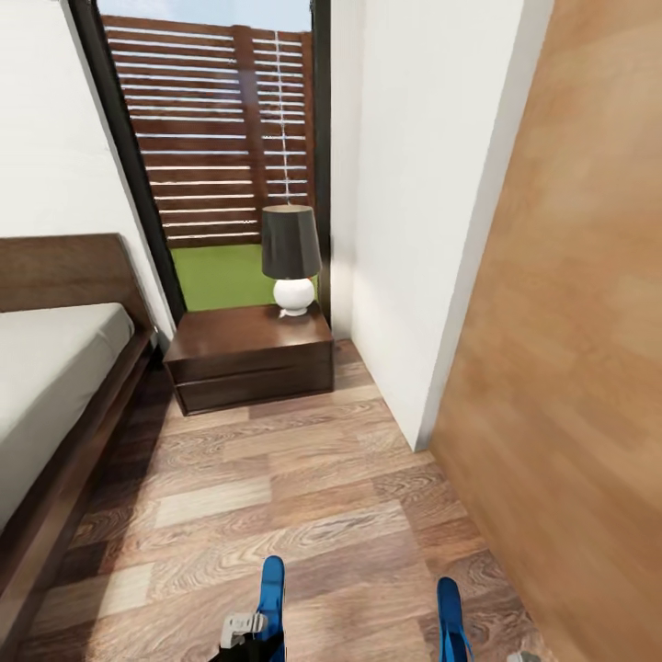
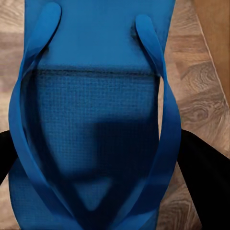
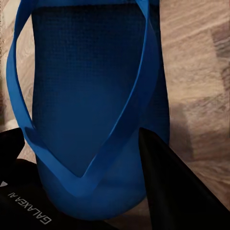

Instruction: In the bedroom, move the book from the bed onto either nightstand, and place the two sandals side by side next to the bed.

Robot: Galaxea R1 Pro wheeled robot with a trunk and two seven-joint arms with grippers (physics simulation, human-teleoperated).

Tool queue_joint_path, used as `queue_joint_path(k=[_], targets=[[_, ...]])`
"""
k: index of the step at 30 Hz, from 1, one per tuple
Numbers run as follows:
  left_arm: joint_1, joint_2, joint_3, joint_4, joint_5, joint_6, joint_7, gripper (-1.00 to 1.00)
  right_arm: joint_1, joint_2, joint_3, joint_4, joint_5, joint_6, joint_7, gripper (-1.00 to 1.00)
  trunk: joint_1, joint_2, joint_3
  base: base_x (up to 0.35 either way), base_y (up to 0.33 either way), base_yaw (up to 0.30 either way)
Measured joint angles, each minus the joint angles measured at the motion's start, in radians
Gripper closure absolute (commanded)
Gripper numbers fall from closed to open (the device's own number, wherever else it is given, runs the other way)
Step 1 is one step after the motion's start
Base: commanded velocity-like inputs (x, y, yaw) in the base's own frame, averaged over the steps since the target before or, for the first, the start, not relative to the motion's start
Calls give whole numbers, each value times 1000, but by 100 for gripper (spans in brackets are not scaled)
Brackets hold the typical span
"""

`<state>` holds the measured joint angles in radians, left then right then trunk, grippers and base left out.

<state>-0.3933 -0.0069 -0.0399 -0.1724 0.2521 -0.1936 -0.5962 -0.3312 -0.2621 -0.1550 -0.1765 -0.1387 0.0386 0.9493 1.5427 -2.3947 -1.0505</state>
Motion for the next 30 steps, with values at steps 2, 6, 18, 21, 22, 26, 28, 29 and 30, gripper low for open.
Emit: queue_joint_path(k=[2, 6, 18, 21, 22, 26, 28, 29, 30], targets=[[0, -2, -1, -1, -3, 0, 34, 100, 0, 0, -1, 0, 0, 0, -6, 100, 0, 0, 0, 1, 0, 289], [1, -45, -28, 0, -59, -1, 213, 100, 0, 0, -1, 0, 3, 0, -90, 100, 0, 0, 0, 0, 0, 290], [0, -69, -56, 1, -167, -2, 327, 100, 0, -8, 2, 0, 1, 3, -136, 100, 0, 0, 0, 39, -9, 220], [0, -69, -56, 1, -167, -1, 327, 100, 0, -7, 2, 0, 2, 1, -136, 100, -1, 0, 0, 274, -85, 15], [0, -69, -56, 1, -167, -1, 327, 100, 0, -7, 2, 0, 1, 1, -137, 100, -1, 0, 0, 294, -124, 5], [0, -69, -56, 1, -167, 0, 327, 100, 0, -5, 2, 0, 2, 0, -137, 100, -1, 0, 0, 296, -158, 2], [0, -69, -56, 1, -167, 0, 327, 100, 0, -5, 2, 0, 2, 0, -138, 100, -1, 0, 0, 292, -180, 1], [0, -69, -56, 1, -167, 0, 327, 100, 0, -5, 2, 0, 2, 0, -137, 100, -1, 0, 0, 289, -187, 0], [0, -69, -57, 1, -167, 0, 327, 100, 0, -5, 2, 0, 2, 0, -137, 100, -1, 0, 0, 292, -166, 0]])
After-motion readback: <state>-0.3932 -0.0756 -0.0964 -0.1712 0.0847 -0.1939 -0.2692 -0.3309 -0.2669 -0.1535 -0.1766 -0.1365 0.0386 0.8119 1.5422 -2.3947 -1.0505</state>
